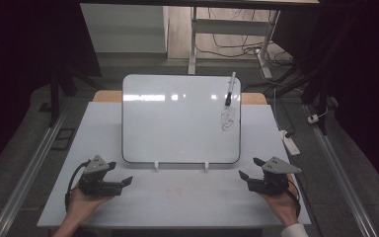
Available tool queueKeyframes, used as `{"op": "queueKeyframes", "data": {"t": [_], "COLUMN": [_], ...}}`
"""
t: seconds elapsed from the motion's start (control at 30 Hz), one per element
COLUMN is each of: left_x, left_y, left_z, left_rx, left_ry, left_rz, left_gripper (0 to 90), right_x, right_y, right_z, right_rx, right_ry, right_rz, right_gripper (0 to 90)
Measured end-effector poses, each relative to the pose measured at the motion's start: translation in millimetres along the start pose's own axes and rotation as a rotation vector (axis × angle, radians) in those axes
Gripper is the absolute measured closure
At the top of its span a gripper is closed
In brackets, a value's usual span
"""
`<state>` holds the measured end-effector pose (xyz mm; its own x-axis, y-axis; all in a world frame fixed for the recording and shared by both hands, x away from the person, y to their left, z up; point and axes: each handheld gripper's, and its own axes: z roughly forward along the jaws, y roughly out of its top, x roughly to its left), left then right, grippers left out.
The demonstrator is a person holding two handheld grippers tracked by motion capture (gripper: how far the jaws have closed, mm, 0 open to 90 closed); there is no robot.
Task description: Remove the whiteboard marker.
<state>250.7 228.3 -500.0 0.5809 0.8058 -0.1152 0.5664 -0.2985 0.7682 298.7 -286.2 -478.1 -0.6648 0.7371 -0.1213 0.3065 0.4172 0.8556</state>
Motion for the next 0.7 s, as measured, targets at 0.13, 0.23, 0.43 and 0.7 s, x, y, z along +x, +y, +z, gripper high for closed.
{"op": "queueKeyframes", "data": {"t": [0.13,0.23,0.43,0.7], "left_x": [-0.4,-1.7,-4.2,-6.2], "left_y": [0.7,2.1,3.3,3.3], "left_z": [0.3,0.9,2.7,2.0], "left_rx": [0.004,0.006,0.019,0.018], "left_ry": [-0.001,0.002,0.004,0.013], "left_rz": [0.006,0.015,0.032,0.042], "left_gripper": [16.5,16.6,16.5,16.6], "right_x": [1.3,-0.8,-8.0,-24.2], "right_y": [12.9,30.4,75.3,132.0], "right_z": [-1.8,-1.9,3.7,21.1], "right_rx": [-0.002,-0.016,-0.050,-0.073], "right_ry": [-0.014,-0.018,-0.043,-0.096], "right_rz": [0.004,0.018,0.051,0.130], "right_gripper": [29.0,29.4,30.9,32.4]}}
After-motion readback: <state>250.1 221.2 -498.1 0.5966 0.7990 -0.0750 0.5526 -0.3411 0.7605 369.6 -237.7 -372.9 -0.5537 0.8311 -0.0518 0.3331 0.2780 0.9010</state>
